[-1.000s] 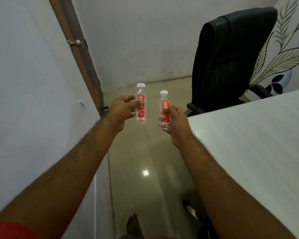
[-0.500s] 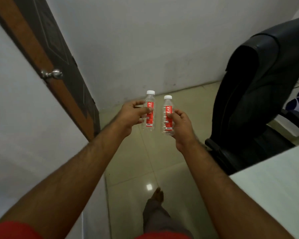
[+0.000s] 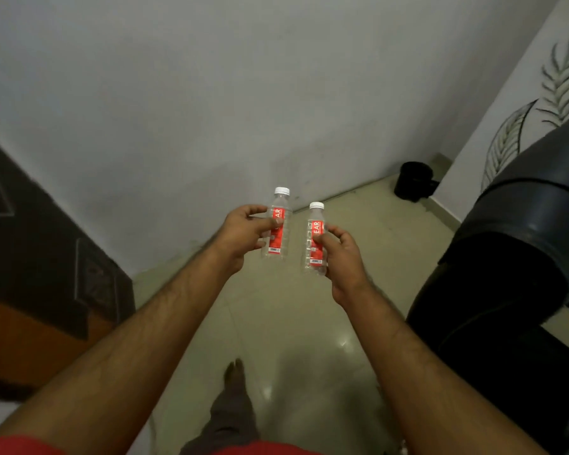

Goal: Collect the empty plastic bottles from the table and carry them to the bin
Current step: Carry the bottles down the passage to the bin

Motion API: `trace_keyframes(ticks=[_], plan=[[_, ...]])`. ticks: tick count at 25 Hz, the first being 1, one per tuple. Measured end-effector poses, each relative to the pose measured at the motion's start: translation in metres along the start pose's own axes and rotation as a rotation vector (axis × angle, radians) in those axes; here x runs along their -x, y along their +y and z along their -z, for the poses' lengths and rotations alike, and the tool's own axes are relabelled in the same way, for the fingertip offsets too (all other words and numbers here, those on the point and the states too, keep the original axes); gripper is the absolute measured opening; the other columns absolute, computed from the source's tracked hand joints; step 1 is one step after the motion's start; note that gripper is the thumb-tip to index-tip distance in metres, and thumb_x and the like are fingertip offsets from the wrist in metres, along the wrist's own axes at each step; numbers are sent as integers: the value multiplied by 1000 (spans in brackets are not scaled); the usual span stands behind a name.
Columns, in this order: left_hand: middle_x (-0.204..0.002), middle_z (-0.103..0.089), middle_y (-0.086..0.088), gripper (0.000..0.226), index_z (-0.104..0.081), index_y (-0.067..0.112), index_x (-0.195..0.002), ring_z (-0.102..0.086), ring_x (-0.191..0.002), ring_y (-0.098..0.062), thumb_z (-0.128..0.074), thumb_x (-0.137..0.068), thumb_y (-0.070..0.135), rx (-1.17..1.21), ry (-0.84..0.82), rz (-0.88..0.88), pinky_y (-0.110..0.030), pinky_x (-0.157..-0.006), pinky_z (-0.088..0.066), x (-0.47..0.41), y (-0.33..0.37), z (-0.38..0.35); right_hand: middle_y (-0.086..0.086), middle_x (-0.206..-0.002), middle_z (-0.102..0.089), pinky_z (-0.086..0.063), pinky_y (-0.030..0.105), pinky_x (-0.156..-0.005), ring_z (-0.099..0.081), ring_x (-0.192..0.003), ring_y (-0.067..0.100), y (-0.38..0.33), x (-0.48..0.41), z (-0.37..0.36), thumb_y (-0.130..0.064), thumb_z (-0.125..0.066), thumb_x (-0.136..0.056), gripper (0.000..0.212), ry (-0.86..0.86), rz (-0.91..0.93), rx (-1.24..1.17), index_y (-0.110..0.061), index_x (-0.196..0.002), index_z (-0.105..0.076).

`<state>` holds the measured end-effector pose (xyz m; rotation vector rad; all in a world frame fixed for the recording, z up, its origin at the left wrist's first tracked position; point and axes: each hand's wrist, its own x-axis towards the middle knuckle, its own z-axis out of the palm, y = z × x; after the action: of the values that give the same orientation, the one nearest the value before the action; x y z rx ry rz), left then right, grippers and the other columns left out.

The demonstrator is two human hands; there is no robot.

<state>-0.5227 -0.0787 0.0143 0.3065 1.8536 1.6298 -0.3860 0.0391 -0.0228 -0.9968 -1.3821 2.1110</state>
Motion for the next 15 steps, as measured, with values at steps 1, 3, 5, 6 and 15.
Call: trace_keyframes(ticks=[1, 3, 5, 6, 15], plan=[[-111, -69, -12, 46, -58, 9, -125, -68, -92, -21, -75, -82, 11, -2, -32, 4, -34, -73, -55, -36, 6, -10, 2, -89, -71, -52, 24, -52, -67, -66, 9, -6, -31, 0, -16, -64, -91, 41, 35, 7, -4, -9, -130, -56], [-104, -69, -10, 41, -60, 8, -122, -67, -82, -18, -74, -83, 9, -2, -86, 8, -28, -65, -55, -105, 17, -28, 6, -95, -72, -54, 26, -55, -69, -71, 12, -18, -92, -1, -16, -64, -91, 40, 88, 17, -12, -9, -130, -57], [-98, -69, -7, 36, -62, 8, -118, -67, -76, -15, -73, -83, 8, 2, -147, 21, -25, -58, -54, -173, 30, -45, 7, -98, -73, -55, 26, -55, -70, -72, 11, -34, -151, -5, -14, -63, -92, 38, 129, 17, -17, -8, -130, -58], [-97, -70, -7, 34, -63, 8, -116, -67, -74, -15, -73, -83, 7, -2, -182, 34, -25, -58, -54, -210, 40, -54, 7, -98, -73, -55, 26, -55, -70, -71, 11, -46, -184, -7, -13, -62, -92, 37, 165, 19, -26, -8, -129, -59], [-98, -72, -7, 35, -63, 7, -118, -69, -76, -15, -72, -84, 9, -130, -465, 52, -25, -57, -56, -473, 142, -210, 7, -96, -73, -55, 30, -59, -70, -71, 15, -161, -417, 52, -14, -69, -87, 46, 524, 64, -144, -11, -131, -55]])
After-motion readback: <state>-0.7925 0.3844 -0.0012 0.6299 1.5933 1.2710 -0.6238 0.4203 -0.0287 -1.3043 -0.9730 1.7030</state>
